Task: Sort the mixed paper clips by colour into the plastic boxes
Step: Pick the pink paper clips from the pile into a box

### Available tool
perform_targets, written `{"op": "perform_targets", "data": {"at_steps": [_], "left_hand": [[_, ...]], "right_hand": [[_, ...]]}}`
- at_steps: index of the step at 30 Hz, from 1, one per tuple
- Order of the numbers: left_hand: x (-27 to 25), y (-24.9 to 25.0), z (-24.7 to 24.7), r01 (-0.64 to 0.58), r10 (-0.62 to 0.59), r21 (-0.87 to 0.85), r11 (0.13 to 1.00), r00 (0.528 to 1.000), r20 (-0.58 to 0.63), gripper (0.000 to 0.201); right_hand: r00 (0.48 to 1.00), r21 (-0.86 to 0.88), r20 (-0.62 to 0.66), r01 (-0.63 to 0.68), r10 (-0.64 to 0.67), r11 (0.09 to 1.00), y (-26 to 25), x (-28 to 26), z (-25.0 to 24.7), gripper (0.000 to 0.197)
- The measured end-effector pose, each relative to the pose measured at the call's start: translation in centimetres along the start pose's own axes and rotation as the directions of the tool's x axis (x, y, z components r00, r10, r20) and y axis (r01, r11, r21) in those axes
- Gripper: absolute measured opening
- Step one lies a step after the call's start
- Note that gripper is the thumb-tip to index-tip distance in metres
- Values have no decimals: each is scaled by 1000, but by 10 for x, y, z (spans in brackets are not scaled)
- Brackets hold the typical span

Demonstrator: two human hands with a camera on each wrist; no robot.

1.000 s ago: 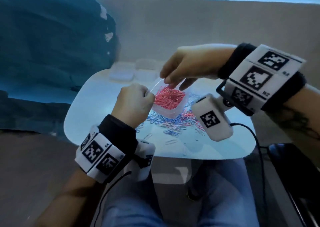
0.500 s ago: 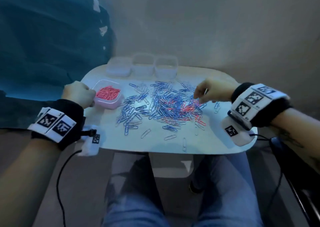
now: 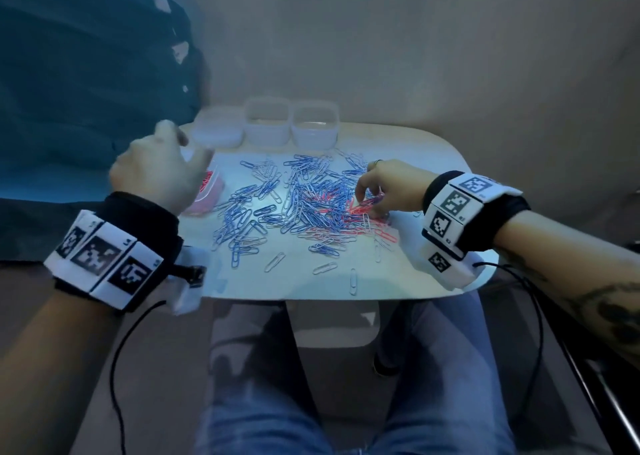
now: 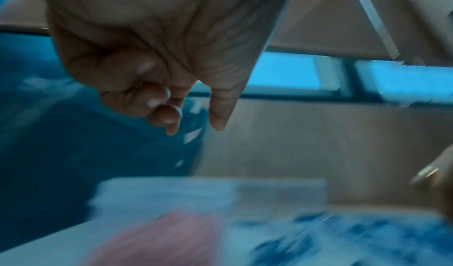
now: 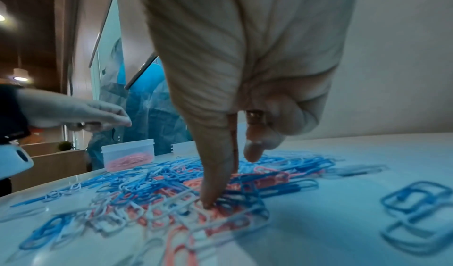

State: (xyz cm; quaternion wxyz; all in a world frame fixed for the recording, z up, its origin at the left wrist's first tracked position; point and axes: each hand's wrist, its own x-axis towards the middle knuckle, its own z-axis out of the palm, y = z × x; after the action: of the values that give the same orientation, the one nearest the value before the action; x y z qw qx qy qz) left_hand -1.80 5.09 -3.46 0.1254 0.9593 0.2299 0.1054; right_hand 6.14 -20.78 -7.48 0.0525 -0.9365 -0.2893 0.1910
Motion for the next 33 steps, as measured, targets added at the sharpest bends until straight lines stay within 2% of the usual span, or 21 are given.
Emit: {"op": "perform_targets", "data": {"at_steps": [5, 10, 15, 20, 22, 23, 24, 26, 28, 30, 32, 33], "left_hand": [[-25, 49, 8, -91, 114, -174, 981, 985, 130, 35], [-40, 65, 26, -121, 177, -269, 955, 965, 192, 21], [-53, 72, 42, -48, 182, -436, 898, 946, 269, 19], [-56, 76, 55, 83, 153, -644, 761, 941, 302, 25], [-58, 78, 59, 193, 120, -734, 651, 929, 350, 24], [-60, 81, 60, 276, 96, -776, 567, 914, 395, 23], [-62, 84, 62, 370, 80, -810, 454, 889, 451, 23], [-66, 90, 66, 548, 90, -819, 170, 819, 567, 27], [-68, 97, 74, 659, 168, -745, -105, 750, 640, 37], [-69, 104, 80, 695, 265, -643, -321, 718, 644, 48], [-70, 109, 83, 680, 321, -557, -477, 724, 610, 60], [-70, 111, 85, 663, 329, -526, -533, 734, 594, 64]], "right_hand": [[999, -35, -5, 33, -33, 999, -6, 6, 3, 25], [998, -44, 59, 25, -22, 999, -7, 9, 5, 17], [992, -50, 124, 20, -14, 999, -5, 12, 4, 9], [993, -1, 115, -7, 7, 1000, -1, 10, 2, 13], [995, 96, 96, -27, 18, 995, 5, 6, -5, 18], [996, 172, 86, -31, 17, 985, 8, 3, -10, 23], [997, 263, 74, -28, 9, 964, 10, -1, -14, 26], [998, 458, 60, -2, -29, 889, 7, -8, -22, 25], [995, 627, 52, 34, -85, 778, -2, -13, -24, 20], [988, 715, 50, 64, -143, 697, -14, -14, -23, 13], [982, 722, 66, 74, -176, 688, -24, -12, -20, 4], [983, 713, 61, 78, -173, 697, -28, -10, -19, 12]]}}
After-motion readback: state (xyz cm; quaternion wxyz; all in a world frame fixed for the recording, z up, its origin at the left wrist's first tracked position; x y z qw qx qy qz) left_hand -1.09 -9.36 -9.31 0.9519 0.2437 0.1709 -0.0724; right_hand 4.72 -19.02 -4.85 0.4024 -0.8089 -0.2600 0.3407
